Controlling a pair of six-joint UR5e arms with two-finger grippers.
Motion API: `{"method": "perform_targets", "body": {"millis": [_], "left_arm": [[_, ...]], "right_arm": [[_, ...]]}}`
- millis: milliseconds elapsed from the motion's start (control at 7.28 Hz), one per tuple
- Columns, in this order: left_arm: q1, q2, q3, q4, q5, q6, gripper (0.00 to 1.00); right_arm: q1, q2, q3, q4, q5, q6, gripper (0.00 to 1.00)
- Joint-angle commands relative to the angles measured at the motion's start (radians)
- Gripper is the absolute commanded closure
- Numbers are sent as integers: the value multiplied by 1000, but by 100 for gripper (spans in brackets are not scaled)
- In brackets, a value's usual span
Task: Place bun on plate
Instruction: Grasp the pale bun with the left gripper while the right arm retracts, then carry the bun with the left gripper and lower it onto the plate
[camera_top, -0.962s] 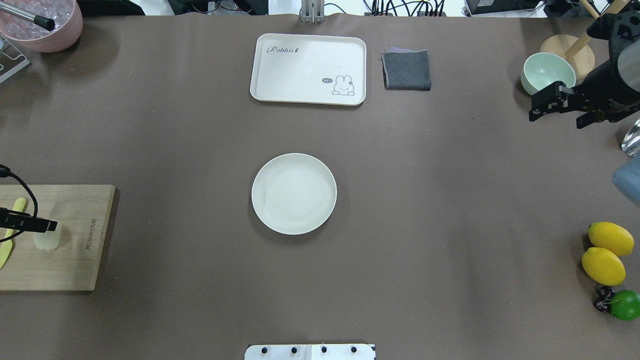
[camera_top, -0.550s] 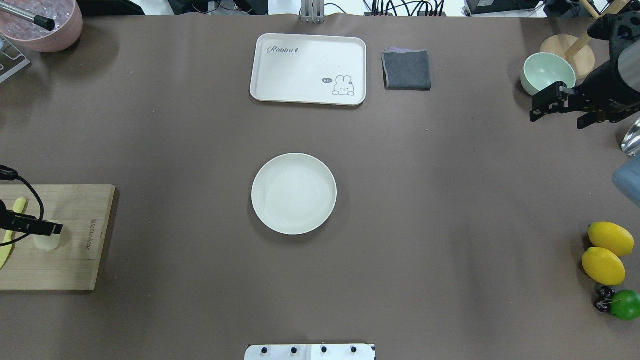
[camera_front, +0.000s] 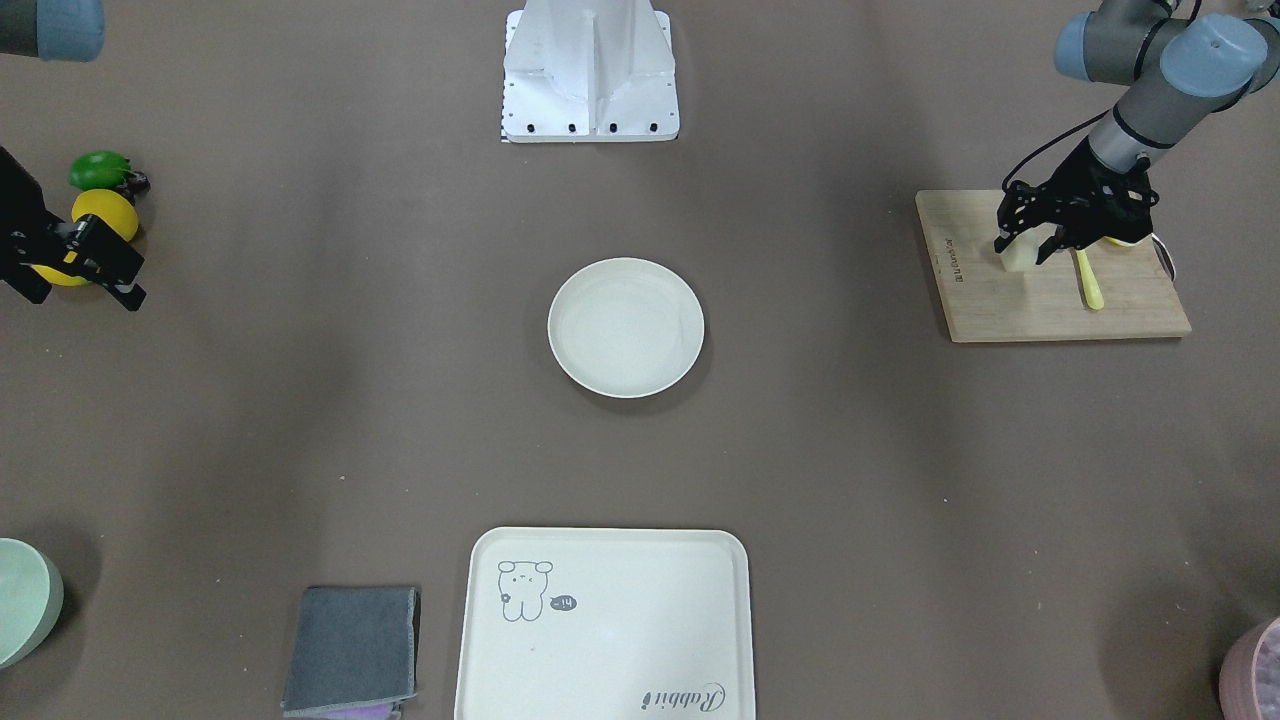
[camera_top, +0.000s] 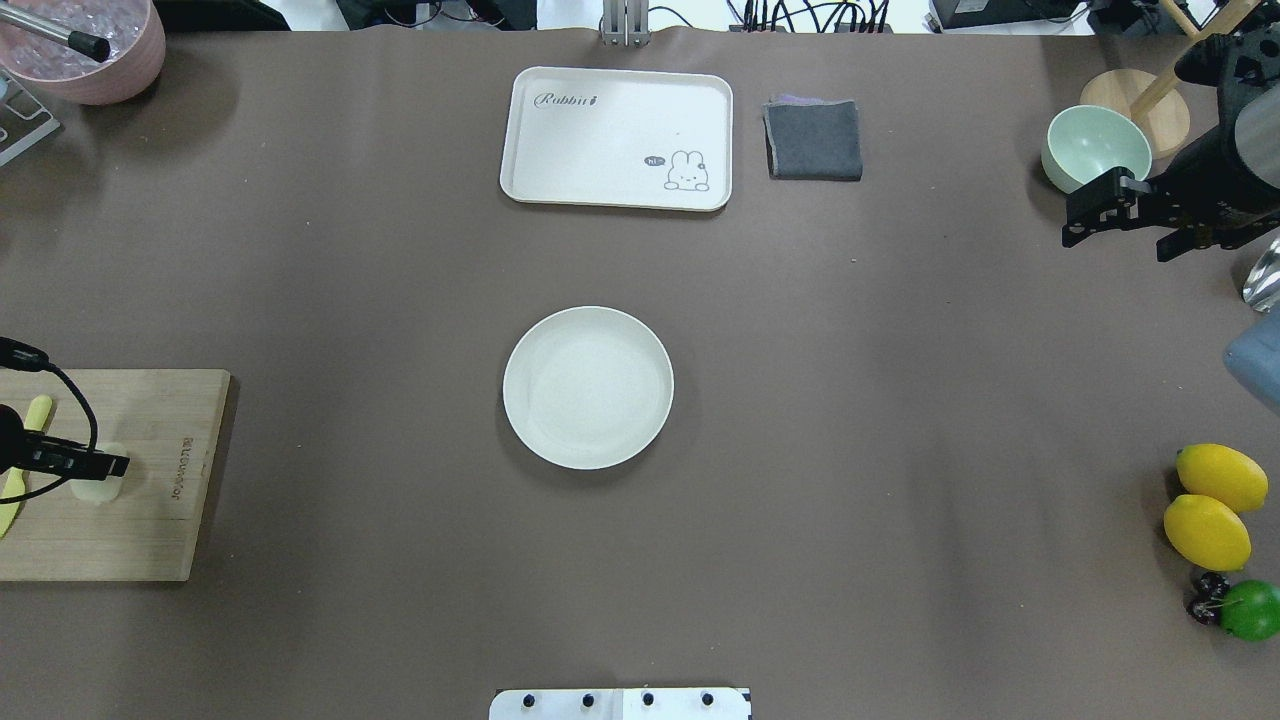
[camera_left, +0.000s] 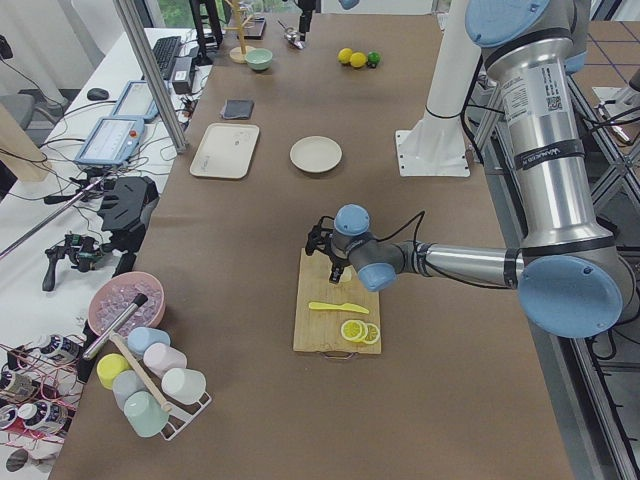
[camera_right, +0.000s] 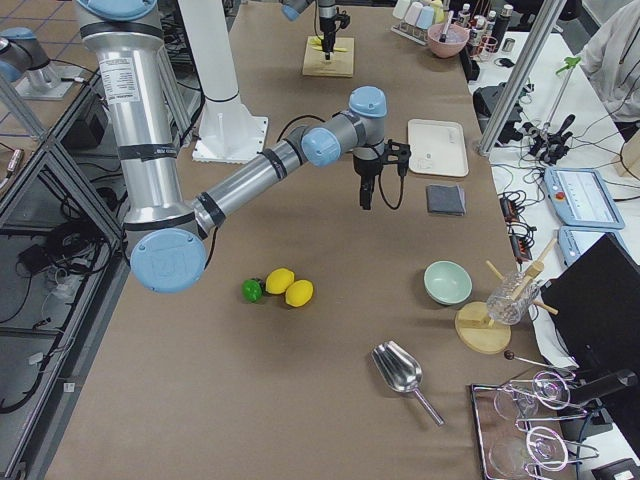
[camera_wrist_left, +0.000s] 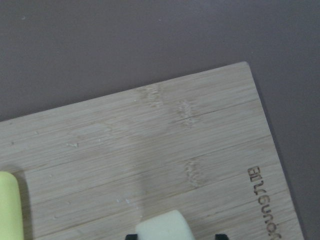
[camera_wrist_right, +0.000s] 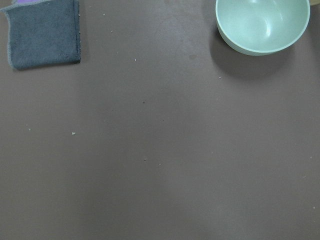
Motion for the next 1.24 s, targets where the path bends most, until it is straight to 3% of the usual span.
{"method": "perform_targets", "body": {"millis": [0, 275, 412, 687, 962, 1099], "left_arm": [[1, -1, -13, -9, -3, -4, 82], [-4, -25, -96, 2, -59, -36, 86], [-10, -109, -92, 3, -105, -137, 87], [-1, -368, -58, 109, -104, -312, 87], [39, -610, 20, 244, -75, -387, 87], [118, -707, 77, 246, 27, -470, 87]], "right_arm": [[14, -24, 1, -2, 1, -47, 0], [80, -78, -2, -5, 9, -171, 0], [128, -123, -9, -3, 26, -267, 0], [213, -216, -26, 1, 37, -429, 0], [261, -291, -54, 4, 43, -462, 0], [272, -323, -64, 4, 43, -469, 0]]}}
